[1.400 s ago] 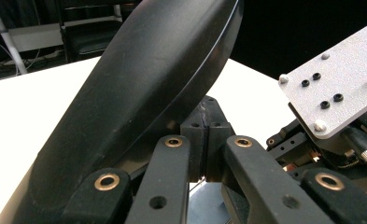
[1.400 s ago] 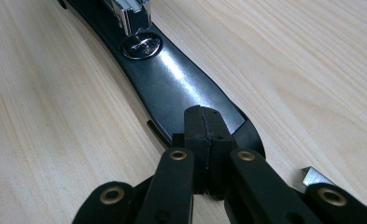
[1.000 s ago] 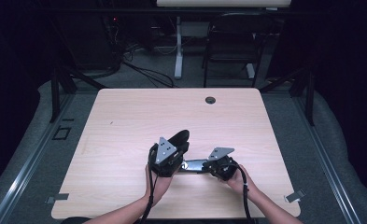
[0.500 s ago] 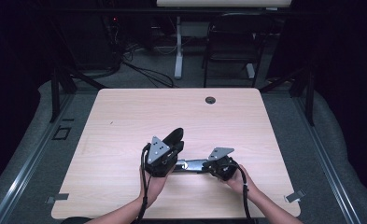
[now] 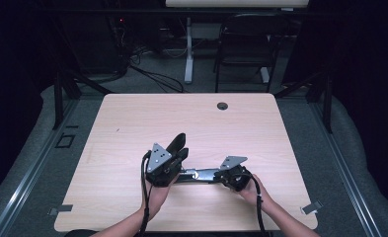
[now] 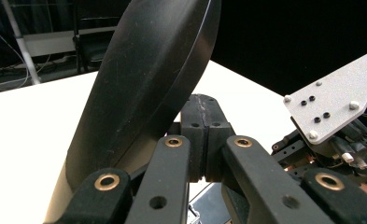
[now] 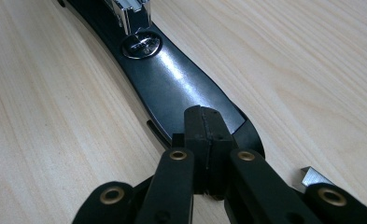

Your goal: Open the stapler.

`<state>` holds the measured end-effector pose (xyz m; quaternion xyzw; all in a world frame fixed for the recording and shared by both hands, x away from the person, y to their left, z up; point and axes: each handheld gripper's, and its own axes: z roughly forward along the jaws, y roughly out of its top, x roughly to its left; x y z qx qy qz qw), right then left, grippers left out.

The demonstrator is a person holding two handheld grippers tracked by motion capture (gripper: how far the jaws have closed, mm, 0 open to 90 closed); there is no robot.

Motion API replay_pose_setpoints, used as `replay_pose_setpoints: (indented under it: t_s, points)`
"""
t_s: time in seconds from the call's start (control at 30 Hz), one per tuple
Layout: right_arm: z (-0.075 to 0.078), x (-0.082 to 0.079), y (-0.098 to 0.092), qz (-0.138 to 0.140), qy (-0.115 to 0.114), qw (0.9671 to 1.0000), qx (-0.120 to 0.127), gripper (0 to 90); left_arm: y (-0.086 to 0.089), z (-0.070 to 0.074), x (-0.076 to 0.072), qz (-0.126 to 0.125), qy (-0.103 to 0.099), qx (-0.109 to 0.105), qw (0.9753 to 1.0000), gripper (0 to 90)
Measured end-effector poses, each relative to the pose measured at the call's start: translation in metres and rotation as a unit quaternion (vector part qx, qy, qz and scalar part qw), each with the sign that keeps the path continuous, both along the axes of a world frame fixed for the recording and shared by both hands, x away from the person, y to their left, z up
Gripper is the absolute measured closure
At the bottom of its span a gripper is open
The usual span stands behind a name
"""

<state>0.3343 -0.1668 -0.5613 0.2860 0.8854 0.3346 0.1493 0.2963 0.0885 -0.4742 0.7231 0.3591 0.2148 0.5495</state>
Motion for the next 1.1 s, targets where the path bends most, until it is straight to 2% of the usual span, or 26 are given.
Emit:
replay_pose_setpoints:
  t_s: [1.1]
  points:
    - [0.0,0.0,0.001,0.001,0.0,1.0,-0.004,90.0,0.03,0.007,-0.005,0.031,-0.017,-0.01,0.9993,90.0]
